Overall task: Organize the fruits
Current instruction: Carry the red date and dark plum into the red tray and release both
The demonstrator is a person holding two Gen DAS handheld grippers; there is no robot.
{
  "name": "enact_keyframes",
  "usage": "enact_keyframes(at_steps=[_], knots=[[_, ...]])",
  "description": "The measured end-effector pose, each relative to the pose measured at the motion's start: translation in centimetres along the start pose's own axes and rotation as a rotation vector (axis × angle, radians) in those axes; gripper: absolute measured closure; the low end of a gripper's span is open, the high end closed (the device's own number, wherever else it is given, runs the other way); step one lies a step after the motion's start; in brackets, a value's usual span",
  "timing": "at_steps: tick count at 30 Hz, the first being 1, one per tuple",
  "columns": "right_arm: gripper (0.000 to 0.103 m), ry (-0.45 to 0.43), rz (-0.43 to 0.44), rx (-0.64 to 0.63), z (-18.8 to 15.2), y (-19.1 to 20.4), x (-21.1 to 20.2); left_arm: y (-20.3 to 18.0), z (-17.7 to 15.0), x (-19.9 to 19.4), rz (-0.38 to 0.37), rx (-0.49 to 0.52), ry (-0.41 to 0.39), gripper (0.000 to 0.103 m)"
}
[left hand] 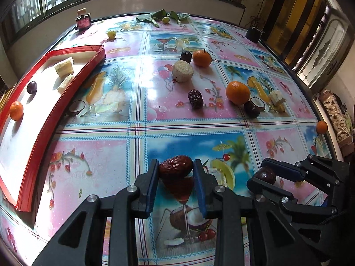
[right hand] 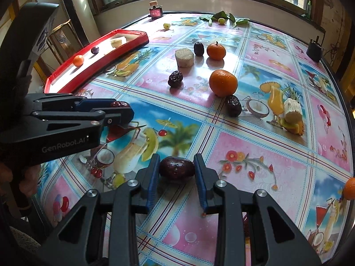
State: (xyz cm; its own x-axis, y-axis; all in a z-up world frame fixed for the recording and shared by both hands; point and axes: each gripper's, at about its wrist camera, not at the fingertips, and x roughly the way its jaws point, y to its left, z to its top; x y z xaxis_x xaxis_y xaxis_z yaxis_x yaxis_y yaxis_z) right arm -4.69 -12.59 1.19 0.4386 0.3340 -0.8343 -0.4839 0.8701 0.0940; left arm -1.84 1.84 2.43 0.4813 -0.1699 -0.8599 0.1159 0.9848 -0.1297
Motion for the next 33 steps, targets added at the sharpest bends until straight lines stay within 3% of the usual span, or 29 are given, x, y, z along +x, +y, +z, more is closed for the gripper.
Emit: enact_keyframes(at_steps=[10, 21, 33], knots=[[0.070, 0.006, -0.021, -0.018, 0.7, 2.1, -0.4, 1.5, -1.1, -2.4, 0.002, -0.018, -0.033, 0.073], [0.070, -0.004, 0.019, -0.094, 3.8, 7.3, 0.8, 5.5, -1.4, -5.1, 0.029, -0.064, -0.079, 0.073], [0.070, -0.049, 0.092, -0.199, 10.3, 14.4, 2.8, 14.1, -0.3, -7.4, 0.100, -0.216, -0.128, 0.073]])
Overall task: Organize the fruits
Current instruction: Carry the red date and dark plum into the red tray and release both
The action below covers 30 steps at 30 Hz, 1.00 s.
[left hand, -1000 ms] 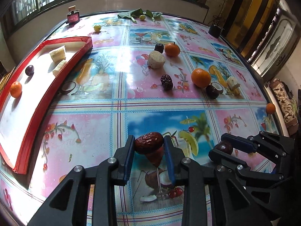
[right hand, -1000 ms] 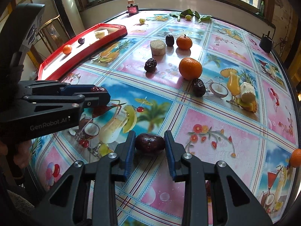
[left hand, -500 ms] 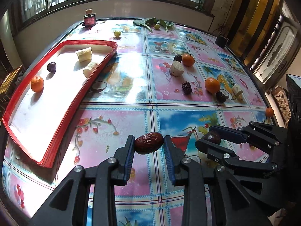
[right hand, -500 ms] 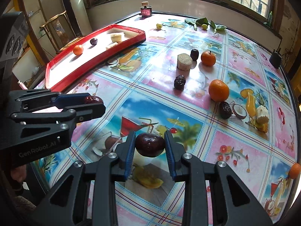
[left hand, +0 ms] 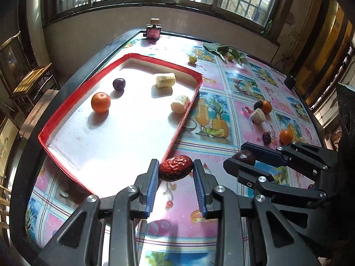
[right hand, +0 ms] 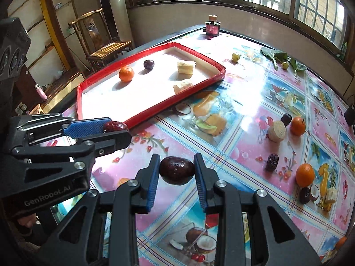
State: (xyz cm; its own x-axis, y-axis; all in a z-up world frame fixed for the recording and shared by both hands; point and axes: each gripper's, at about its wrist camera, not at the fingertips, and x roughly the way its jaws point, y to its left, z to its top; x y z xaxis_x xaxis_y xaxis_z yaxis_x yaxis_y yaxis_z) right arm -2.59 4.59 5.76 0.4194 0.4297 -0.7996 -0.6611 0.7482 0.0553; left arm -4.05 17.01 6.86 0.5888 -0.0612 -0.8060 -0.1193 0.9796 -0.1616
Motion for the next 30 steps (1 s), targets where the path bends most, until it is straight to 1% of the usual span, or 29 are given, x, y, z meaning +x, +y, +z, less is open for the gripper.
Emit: enact_keyframes(at_steps=[4, 7, 9, 12, 15, 18, 23, 26, 28, 29, 30], knots=[[0.070, -0.025, 0.016, -0.022, 3.5, 1.4, 1.8, 3.5, 1.7, 0.5, 0.053, -0.045, -0.006, 0.073], [0.070, -0.032, 0.034, -0.005, 6.2, 1.9, 3.8, 6.1, 3.0, 1.3, 0.096, -0.085, -0.005, 0.073], [0.070, -0.024, 0.034, -0.004, 7.7, 2.2, 5.5, 7.7, 3.6, 2.0, 0.128, -0.115, 0.001, 0.073], [0.070, -0.004, 0.038, -0.004, 9.1, 2.7, 8.0, 9.5, 4.3, 3.4, 0.146, -0.160, 0.024, 0.073], [0.070, 0.022, 0.030, 0.008, 10.1, 2.6, 10.4, 10.7, 4.6, 4.4, 0.161, -0.191, 0.046, 0.073], [0.070, 0.047, 0.028, 0.031, 10.8, 2.2, 12.1, 11.1, 4.7, 5.0, 0.174, -0.198, 0.056, 0.073], [0.070, 0.057, 0.028, 0.043, 11.4, 2.0, 13.5, 11.1, 4.9, 5.8, 0.187, -0.189, 0.073, 0.072], [0.070, 0.058, 0.027, 0.038, 11.6, 2.1, 13.5, 10.9, 4.9, 5.8, 0.200, -0.186, 0.070, 0.060], [0.069, 0.061, 0.017, 0.015, 11.6, 2.4, 13.5, 10.8, 5.0, 5.7, 0.212, -0.191, 0.058, 0.043], [0.068, 0.054, 0.011, 0.006, 11.6, 2.4, 13.4, 10.8, 5.0, 5.6, 0.219, -0.193, 0.051, 0.042], [0.064, 0.048, 0.004, -0.001, 11.7, 2.5, 13.3, 10.7, 5.1, 5.6, 0.227, -0.194, 0.048, 0.040]])
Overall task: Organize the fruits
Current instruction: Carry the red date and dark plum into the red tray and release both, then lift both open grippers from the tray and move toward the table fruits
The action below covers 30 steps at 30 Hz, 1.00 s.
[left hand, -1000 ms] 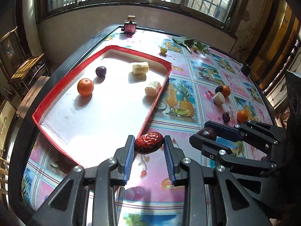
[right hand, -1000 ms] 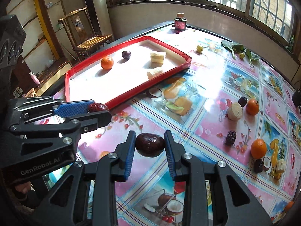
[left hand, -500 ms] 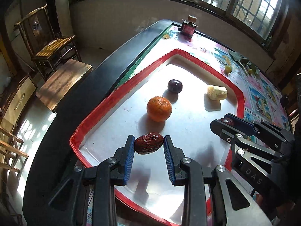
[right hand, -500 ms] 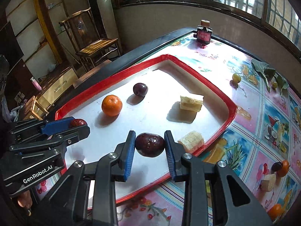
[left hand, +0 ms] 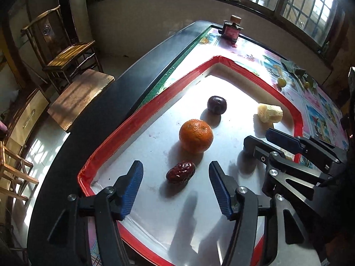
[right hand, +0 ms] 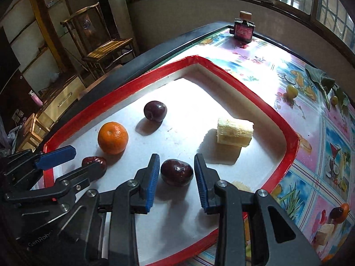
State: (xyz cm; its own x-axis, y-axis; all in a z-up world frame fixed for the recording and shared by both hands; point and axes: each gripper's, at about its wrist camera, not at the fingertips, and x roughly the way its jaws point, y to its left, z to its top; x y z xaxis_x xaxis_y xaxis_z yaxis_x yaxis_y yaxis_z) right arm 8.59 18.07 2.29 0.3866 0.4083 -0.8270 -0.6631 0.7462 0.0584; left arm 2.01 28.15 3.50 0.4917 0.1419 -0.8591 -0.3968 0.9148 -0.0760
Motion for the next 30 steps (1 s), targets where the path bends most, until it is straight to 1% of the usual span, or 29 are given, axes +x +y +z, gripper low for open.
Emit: enact_keyframes(at_steps=[1, 4, 6, 12, 18, 21, 23, 24, 26, 30], knots=[[0.062, -0.007, -0.011, -0.001, 0.0, 0.0, -0.2, 0.0, 0.1, 0.0, 0.000, -0.002, 0.001, 0.038], [0.059, -0.015, -0.023, 0.006, 0.0, -0.2, -0.6, 0.2, 0.1, -0.2, 0.003, -0.013, 0.003, 0.033], [0.057, -0.018, -0.029, 0.009, -0.1, -0.4, -0.9, 0.0, 0.1, -0.4, 0.012, -0.010, -0.007, 0.031], [0.055, -0.030, -0.040, 0.020, -0.7, -0.7, -2.3, -0.9, -0.2, -1.3, 0.032, 0.022, -0.025, 0.030], [0.050, -0.045, -0.067, 0.059, -2.1, -1.4, -4.5, -2.1, -1.2, -2.7, 0.043, 0.038, -0.039, 0.030], [0.048, -0.071, -0.082, 0.130, -3.7, -2.4, -6.6, -3.1, -2.0, -4.0, 0.039, 0.063, -0.067, 0.030], [0.046, -0.095, -0.039, 0.180, -5.3, -3.2, -8.6, -4.1, -2.6, -5.1, 0.025, 0.089, -0.085, 0.029], [0.045, -0.103, -0.027, 0.186, -6.1, -3.6, -9.6, -4.6, -2.9, -5.5, 0.018, 0.101, -0.096, 0.028], [0.045, -0.132, -0.036, 0.175, -7.7, -4.4, -12.0, -5.9, -3.7, -6.5, 0.001, 0.131, -0.117, 0.026], [0.044, -0.177, -0.058, 0.168, -11.7, -6.9, -16.8, -9.4, -5.6, -7.7, -0.065, 0.215, -0.119, 0.026]])
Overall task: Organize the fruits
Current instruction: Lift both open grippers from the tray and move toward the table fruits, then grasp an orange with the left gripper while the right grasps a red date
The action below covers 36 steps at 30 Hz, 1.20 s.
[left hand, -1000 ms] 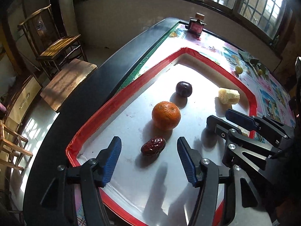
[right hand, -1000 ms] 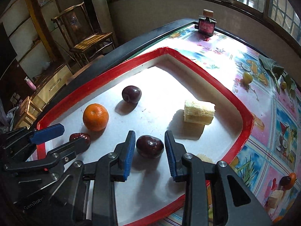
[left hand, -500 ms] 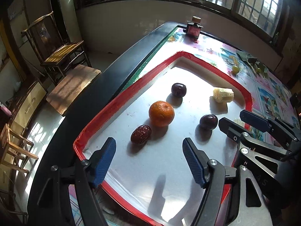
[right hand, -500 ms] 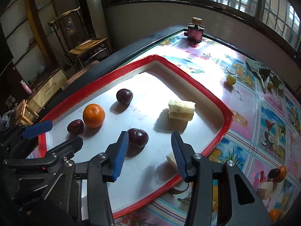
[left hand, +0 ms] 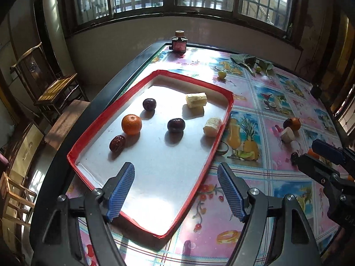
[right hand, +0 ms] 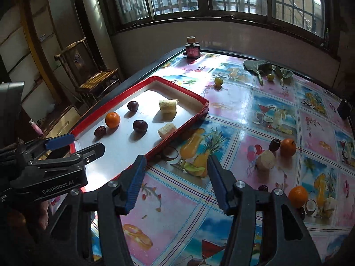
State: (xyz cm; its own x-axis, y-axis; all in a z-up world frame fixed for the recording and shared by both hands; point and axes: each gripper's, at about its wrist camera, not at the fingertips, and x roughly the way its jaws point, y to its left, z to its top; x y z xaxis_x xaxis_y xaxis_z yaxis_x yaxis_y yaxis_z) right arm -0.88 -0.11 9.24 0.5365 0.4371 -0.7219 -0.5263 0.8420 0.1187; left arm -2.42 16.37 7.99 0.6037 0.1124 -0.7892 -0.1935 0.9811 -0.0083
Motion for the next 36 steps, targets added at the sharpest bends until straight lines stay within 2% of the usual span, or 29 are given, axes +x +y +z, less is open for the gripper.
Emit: enact_keyframes(at_steps=[5, 8, 11, 16, 21, 28, 35, 36], knots=[[0.042, -0.008, -0.058, 0.055, -4.5, -5.7, -5.7, -5.2, -1.8, -0.8, -0.088, 0.115, 0.012, 0.026], [0.041, -0.012, -0.146, 0.073, -7.7, -9.1, -8.6, -8.1, -2.6, -0.6, -0.105, 0.194, 0.025, 0.026], [0.040, 0.021, -0.206, 0.136, -11.2, -12.7, -10.5, -10.3, -3.1, -0.5, -0.121, 0.222, 0.034, 0.026], [0.039, 0.123, -0.176, 0.218, -15.9, -15.4, -10.3, -12.7, -3.4, 0.0, -0.144, 0.228, 0.064, 0.026], [0.039, 0.122, -0.138, 0.209, -16.3, -15.0, -8.6, -14.5, -3.5, 0.0, -0.143, 0.244, 0.068, 0.026], [0.041, 0.132, -0.138, 0.195, -15.9, -15.3, -6.4, -16.8, -3.4, 0.6, -0.142, 0.267, 0.082, 0.026], [0.061, 0.123, -0.148, 0.131, -15.6, -14.7, -5.8, -19.7, -2.4, 1.5, -0.170, 0.282, 0.081, 0.026], [0.066, 0.122, -0.153, 0.128, -15.6, -14.7, -5.8, -20.2, -2.1, 1.7, -0.176, 0.282, 0.081, 0.026]])
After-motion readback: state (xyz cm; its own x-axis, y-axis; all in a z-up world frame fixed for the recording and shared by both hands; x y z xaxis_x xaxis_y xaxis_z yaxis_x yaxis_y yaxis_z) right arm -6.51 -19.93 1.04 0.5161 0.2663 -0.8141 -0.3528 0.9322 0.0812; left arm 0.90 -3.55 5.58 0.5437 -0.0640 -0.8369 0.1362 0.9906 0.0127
